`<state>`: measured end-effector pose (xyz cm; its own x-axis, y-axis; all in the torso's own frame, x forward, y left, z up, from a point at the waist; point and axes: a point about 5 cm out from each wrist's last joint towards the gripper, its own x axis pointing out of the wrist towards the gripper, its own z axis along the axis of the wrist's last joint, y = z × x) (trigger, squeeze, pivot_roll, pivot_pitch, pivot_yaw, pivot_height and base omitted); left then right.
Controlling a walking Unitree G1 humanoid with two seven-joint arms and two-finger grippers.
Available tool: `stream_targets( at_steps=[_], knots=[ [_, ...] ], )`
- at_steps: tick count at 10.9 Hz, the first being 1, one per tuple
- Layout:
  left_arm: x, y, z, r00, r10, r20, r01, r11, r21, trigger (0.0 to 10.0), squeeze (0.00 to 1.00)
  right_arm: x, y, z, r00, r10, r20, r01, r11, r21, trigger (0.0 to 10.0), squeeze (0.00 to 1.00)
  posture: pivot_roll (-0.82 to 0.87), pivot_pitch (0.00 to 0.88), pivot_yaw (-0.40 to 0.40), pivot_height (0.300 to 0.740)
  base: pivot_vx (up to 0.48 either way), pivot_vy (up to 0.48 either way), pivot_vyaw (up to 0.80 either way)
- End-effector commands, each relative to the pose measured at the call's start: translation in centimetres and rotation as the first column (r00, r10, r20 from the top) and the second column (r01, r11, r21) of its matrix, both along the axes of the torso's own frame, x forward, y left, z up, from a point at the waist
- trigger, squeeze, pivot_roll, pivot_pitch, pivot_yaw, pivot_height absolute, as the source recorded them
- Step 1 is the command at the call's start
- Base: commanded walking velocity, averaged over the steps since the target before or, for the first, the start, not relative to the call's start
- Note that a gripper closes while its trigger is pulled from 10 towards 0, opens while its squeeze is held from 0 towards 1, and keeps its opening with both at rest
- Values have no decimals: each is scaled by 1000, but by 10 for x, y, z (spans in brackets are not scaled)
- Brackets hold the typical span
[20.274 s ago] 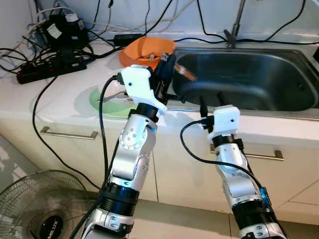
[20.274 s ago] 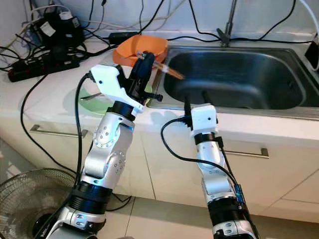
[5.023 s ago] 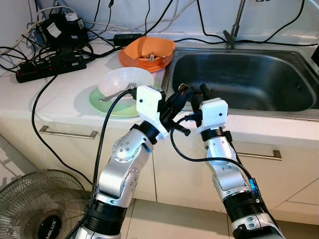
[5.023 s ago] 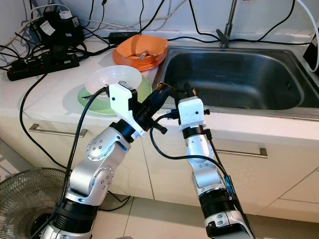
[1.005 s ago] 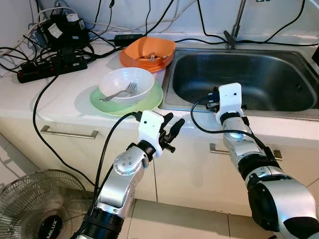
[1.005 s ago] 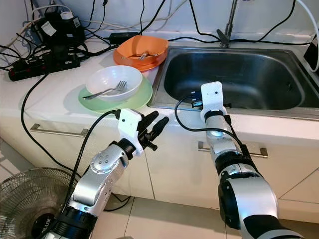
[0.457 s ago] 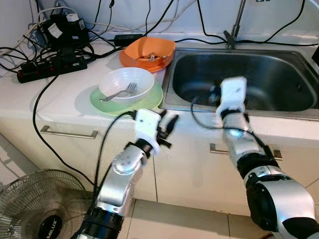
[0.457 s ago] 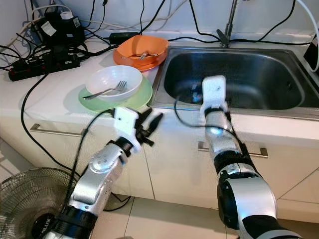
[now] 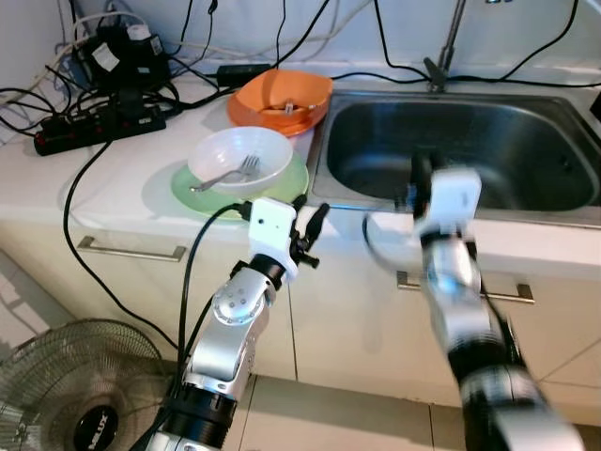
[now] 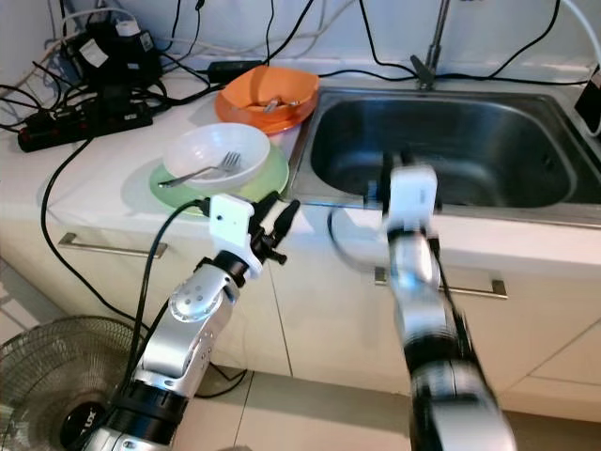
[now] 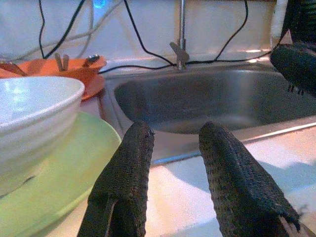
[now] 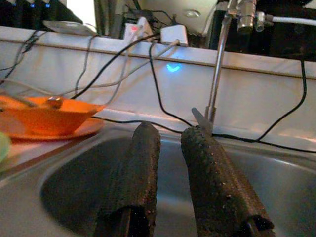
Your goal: Kitchen organization
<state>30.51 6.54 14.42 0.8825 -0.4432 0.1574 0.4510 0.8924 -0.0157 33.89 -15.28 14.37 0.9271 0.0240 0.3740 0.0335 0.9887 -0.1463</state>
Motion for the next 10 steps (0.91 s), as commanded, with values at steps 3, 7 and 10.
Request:
stream_targets(
  at_steps=[3, 7, 10],
  knots=[
    [4, 0, 0, 1000, 18, 20, -18, 1000, -1, 10000, 0, -21, 7, -8, 1000, 18, -21, -18, 1000, 15, 10000, 0, 35, 0, 90, 740, 0, 0, 0],
    [5, 4, 6, 994, 62, 85, -62, 998, -1, 10000, 0, -26, 15, -20, 996, 10, -88, -6, 999, 38, 10000, 0, 38, 0, 95, 740, 0, 0, 0],
    [-1, 3, 59, 930, 116, 350, -129, 992, 13, 10000, 0, -24, 21, -26, 993, 10, -120, -3, 999, 51, 10000, 0, 56, 0, 88, 740, 0, 0, 0]
  ],
)
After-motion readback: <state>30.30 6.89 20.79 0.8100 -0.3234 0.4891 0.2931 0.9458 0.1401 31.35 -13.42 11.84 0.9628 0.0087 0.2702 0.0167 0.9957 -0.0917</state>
